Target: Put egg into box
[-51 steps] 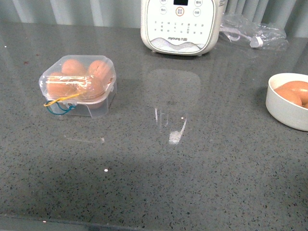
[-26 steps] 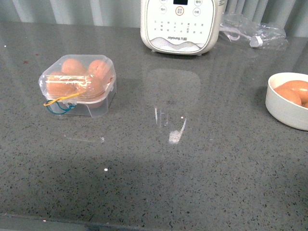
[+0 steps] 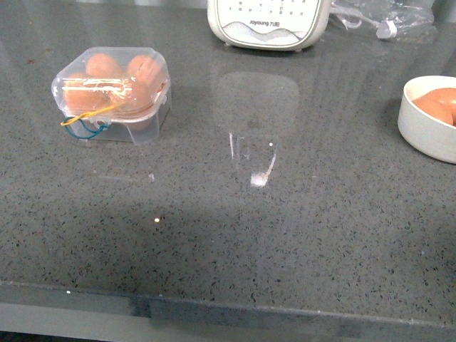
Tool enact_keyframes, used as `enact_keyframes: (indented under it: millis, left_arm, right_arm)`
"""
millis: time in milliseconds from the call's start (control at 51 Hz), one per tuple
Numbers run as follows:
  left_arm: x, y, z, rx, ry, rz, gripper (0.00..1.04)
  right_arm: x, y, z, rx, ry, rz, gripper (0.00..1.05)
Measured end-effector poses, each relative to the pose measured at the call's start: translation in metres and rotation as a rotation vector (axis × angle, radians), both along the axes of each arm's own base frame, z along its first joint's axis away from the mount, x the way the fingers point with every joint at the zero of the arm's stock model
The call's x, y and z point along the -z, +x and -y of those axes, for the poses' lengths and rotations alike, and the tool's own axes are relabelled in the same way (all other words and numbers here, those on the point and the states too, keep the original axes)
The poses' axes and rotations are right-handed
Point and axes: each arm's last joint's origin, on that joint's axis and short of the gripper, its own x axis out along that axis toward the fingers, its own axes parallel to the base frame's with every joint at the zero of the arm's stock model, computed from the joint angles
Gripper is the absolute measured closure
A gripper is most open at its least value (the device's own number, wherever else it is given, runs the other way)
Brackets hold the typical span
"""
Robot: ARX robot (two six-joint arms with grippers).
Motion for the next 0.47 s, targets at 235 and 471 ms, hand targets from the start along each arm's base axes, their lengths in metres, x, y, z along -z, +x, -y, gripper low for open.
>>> enact_keyframes:
  millis: [235,471]
  left_arm:
    - [0.0,0.0,0.0,0.0,0.0,0.0,0.07]
    - [0.0,0.0,0.0,0.0,0.0,0.0,0.07]
  right_arm:
    - [0.0,0.0,0.0,0.0,0.0,0.0,0.07]
    - [0.0,0.0,0.0,0.0,0.0,0.0,0.07]
